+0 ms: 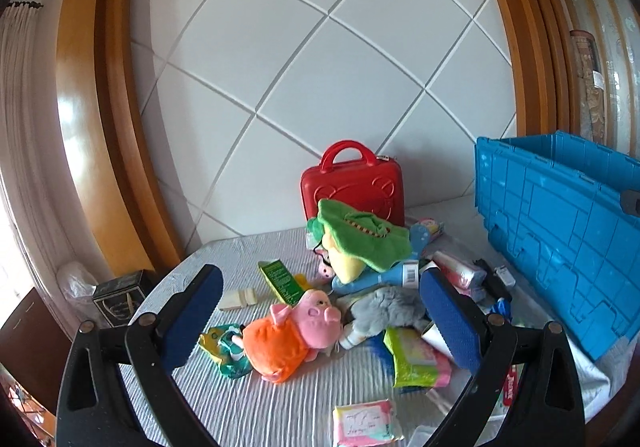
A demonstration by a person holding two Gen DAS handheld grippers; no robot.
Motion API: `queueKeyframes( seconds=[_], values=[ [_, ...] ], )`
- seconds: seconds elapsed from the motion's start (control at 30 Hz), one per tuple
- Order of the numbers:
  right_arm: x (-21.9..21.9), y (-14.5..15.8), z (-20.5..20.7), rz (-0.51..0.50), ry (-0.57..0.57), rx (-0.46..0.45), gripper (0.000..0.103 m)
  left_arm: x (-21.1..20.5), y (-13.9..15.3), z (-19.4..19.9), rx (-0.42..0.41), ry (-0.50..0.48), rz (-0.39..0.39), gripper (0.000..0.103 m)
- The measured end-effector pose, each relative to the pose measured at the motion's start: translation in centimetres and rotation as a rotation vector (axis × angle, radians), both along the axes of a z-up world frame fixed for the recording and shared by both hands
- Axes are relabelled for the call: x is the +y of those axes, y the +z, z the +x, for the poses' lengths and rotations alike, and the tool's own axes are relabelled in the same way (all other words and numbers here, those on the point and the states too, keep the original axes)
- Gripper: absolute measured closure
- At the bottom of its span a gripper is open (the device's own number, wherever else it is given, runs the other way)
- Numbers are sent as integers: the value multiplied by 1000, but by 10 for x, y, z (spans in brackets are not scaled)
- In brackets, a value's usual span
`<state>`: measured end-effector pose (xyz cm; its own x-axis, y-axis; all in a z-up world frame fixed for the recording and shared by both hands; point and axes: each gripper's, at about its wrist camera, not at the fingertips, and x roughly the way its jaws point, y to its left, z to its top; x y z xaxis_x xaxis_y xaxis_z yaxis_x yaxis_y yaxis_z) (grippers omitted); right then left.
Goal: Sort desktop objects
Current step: 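Withdraw both grippers from the crate back toward the table pile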
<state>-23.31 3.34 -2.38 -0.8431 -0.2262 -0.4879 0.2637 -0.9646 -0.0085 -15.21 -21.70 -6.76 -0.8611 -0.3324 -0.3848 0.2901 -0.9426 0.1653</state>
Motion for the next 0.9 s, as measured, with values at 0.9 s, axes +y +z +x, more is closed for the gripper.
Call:
queueKeyframes(
  seconds=[0.9],
  values=[
    [-20,-167,-33,53,153,-312,1,-5,-193,-24,-320,63,127,3]
  ],
)
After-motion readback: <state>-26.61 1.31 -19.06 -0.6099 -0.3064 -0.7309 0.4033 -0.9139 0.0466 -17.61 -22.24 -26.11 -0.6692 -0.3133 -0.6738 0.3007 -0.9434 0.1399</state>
